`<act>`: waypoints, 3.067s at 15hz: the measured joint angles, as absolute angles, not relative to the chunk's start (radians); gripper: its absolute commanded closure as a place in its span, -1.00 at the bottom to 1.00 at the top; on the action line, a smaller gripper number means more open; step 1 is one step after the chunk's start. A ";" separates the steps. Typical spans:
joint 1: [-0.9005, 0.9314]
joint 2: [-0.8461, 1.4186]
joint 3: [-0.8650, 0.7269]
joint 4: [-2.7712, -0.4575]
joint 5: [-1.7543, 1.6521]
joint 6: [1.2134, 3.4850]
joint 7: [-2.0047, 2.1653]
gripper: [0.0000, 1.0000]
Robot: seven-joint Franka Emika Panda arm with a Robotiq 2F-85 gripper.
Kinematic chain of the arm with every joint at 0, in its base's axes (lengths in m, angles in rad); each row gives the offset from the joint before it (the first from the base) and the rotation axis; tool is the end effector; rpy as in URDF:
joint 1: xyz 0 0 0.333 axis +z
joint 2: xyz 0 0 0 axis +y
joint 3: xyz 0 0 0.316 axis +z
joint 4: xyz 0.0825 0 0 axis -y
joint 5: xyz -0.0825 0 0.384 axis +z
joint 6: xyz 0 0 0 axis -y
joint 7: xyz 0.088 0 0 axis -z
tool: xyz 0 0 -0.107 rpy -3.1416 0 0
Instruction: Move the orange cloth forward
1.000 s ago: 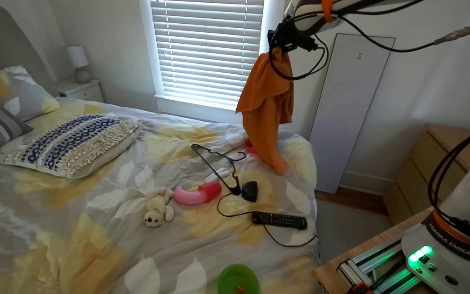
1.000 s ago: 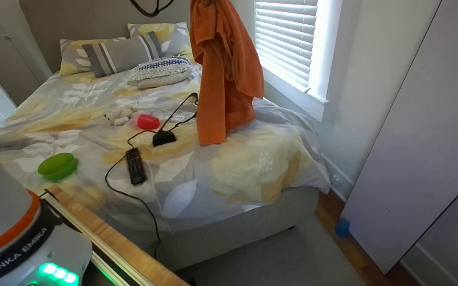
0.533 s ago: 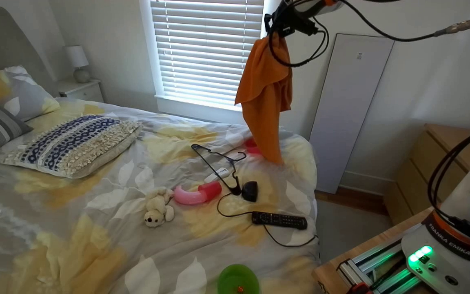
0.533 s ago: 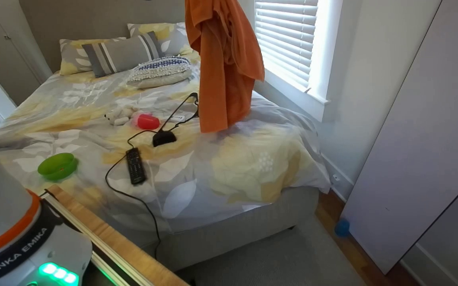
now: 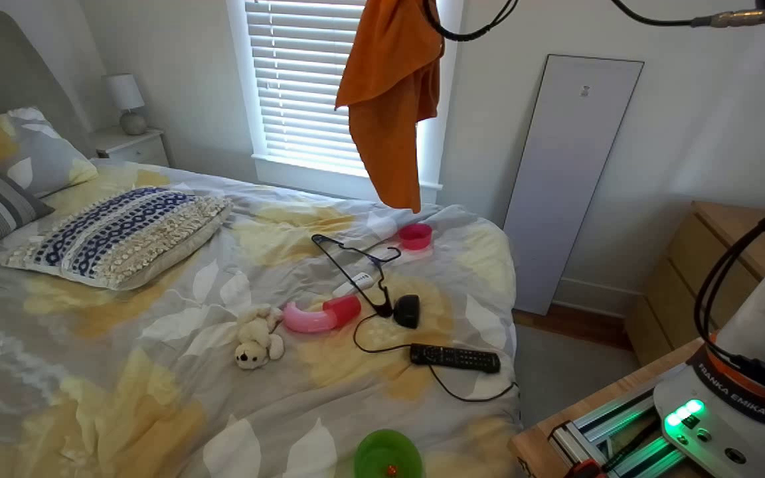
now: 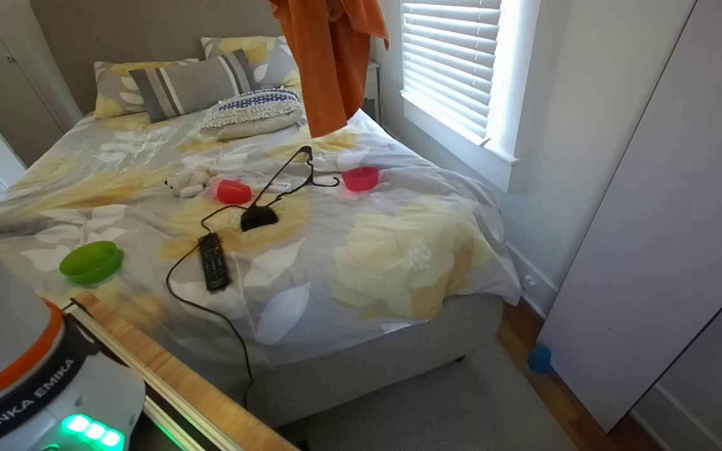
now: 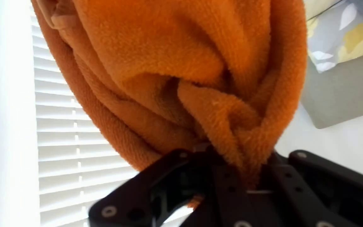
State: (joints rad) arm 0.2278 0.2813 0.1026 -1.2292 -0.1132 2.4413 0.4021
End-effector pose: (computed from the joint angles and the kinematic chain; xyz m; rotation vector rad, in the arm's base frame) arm 0.6507 0.2082 0.7267 -2.6033 0.0522 -1.2645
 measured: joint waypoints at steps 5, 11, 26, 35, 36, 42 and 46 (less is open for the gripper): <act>0.256 0.496 0.188 -1.013 -0.021 2.479 0.165 0.93; 0.281 0.743 0.337 -0.780 0.024 2.479 -0.105 0.93; 0.343 0.940 0.453 -0.563 0.136 2.439 -0.263 0.93; 0.403 1.054 0.569 -0.584 0.162 2.424 -0.285 0.93; 0.407 1.061 0.568 -0.585 0.158 2.407 -0.294 0.93; 0.420 1.111 0.561 -0.587 0.126 2.285 -0.428 0.93; 0.467 1.136 0.422 -0.560 0.095 2.227 -0.387 0.93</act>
